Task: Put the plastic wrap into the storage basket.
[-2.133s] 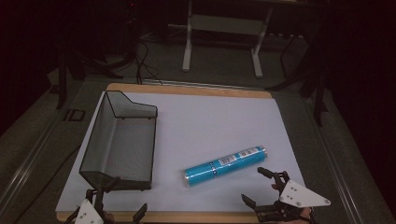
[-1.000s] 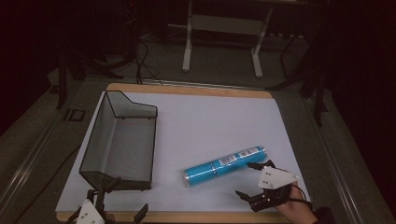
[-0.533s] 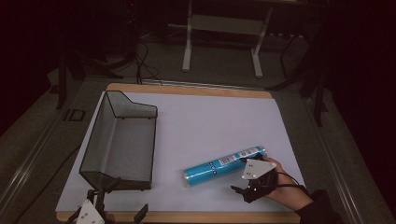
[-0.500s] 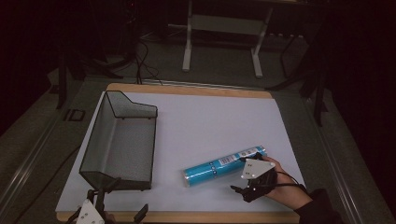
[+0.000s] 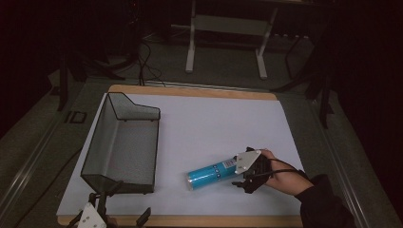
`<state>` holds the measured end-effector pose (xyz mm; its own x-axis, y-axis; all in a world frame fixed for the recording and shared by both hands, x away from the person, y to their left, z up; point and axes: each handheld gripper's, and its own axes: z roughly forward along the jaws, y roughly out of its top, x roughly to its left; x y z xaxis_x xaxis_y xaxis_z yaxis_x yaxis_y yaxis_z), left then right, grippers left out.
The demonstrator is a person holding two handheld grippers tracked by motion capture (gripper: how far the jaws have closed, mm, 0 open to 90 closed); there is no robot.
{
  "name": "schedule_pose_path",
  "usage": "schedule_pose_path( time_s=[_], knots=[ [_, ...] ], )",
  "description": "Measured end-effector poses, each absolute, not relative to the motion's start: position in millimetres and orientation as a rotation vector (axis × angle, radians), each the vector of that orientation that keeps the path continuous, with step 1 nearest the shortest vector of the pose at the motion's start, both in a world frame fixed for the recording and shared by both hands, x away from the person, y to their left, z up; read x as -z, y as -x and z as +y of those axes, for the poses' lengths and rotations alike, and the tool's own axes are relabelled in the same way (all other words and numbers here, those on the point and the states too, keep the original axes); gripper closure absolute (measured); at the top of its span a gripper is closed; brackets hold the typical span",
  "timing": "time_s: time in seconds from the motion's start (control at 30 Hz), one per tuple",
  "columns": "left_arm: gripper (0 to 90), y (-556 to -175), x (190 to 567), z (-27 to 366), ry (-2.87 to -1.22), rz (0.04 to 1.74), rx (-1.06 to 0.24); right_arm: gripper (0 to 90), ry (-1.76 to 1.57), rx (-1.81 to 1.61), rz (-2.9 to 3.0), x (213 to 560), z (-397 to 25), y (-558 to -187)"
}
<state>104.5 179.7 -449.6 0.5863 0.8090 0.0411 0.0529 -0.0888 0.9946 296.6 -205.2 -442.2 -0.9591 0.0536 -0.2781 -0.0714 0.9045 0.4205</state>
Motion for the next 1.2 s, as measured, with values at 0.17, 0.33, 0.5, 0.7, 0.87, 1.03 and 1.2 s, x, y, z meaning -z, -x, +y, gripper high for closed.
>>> schedule_pose_path(
  time_s=[0.17, 0.33, 0.5, 0.7, 0.87, 1.03, 1.2],
  knots=[
    [2.1, -104.5, 449.7, 179.7, -1.547, 0.754, -0.739, 11.8, -0.021, -0.535, 2.815, 442.1, -193.9, -306.3],
    [2.1, -104.8, 449.8, 179.9, -1.546, 0.755, -0.735, 9.2, 0.049, -0.38, 2.817, 443.9, -180.4, -312.2],
    [2.1, -104.9, 449.9, 180.1, -1.547, 0.753, -0.733, 9.3, 0.18, -0.242, 2.885, 451.2, -164.3, -317.4],
    [2.1, -104.9, 450.0, 180.2, -1.548, 0.75, -0.73, 10.1, 0.265, -0.174, 2.969, 459.8, -149.7, -326.8],
    [2.1, -104.9, 449.9, 180.4, -1.547, 0.746, -0.725, 10.2, 0.344, -0.112, 2.957, 470.4, -143.4, -333.2],
    [2.1, -104.5, 450.0, 180.3, -1.549, 0.741, -0.726, 10.2, 0.385, -0.063, 2.968, 484.4, -140.0, -337.6],
    [2.1, -104.3, 449.9, 180.5, -1.548, 0.738, -0.724, 10.2, 0.387, -0.056, 2.976, 495.6, -139.2, -338.6]
  ],
)
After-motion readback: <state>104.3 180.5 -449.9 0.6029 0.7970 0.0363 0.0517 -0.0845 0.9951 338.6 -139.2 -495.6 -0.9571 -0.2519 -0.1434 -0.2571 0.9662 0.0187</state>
